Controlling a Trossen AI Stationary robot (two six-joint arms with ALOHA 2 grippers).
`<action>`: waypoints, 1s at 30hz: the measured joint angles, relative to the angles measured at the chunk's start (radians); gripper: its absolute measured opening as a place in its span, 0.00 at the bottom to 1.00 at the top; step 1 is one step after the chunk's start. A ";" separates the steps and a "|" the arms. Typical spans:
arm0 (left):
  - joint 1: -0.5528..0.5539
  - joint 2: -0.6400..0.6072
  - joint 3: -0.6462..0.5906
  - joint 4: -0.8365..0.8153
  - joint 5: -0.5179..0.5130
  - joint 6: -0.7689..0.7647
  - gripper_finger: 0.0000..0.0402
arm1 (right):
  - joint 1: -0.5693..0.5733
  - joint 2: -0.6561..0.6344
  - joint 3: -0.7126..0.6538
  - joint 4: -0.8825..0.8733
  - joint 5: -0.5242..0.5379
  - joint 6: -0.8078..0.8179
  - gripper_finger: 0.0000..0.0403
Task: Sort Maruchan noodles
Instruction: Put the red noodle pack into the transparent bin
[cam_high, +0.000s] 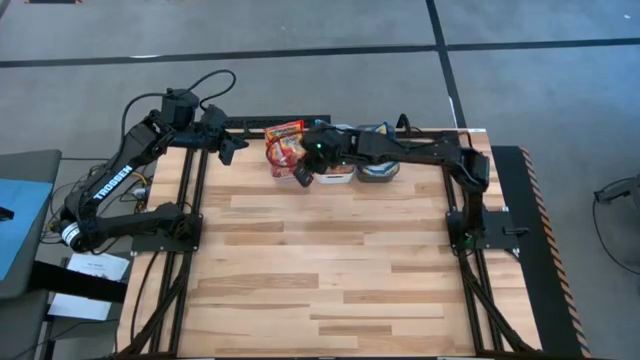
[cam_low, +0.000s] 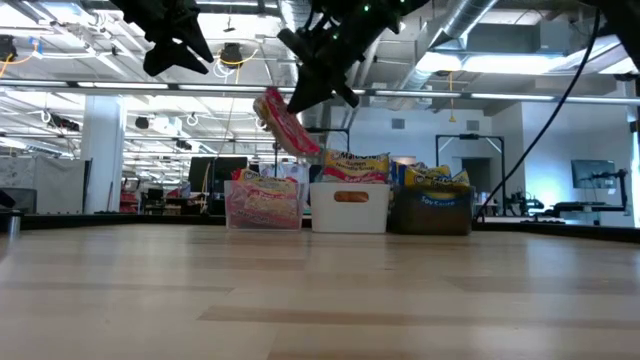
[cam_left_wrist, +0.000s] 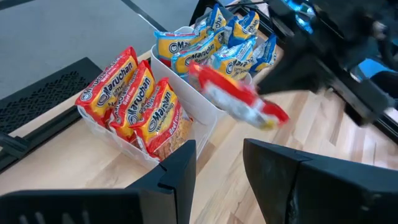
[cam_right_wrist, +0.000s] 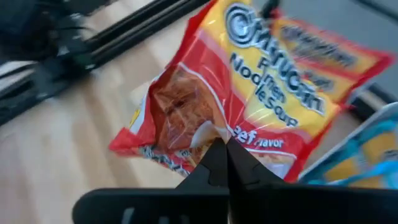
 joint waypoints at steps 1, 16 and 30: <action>0.000 0.000 0.000 0.000 0.000 0.000 0.30 | -0.008 0.001 -0.001 0.008 0.010 -0.012 0.00; 0.000 0.000 0.000 0.004 0.000 -0.007 0.30 | -0.068 0.020 0.000 0.167 0.109 -0.041 0.00; 0.000 0.000 0.000 0.005 -0.009 -0.006 0.30 | -0.034 0.129 0.005 0.179 0.139 -0.043 0.00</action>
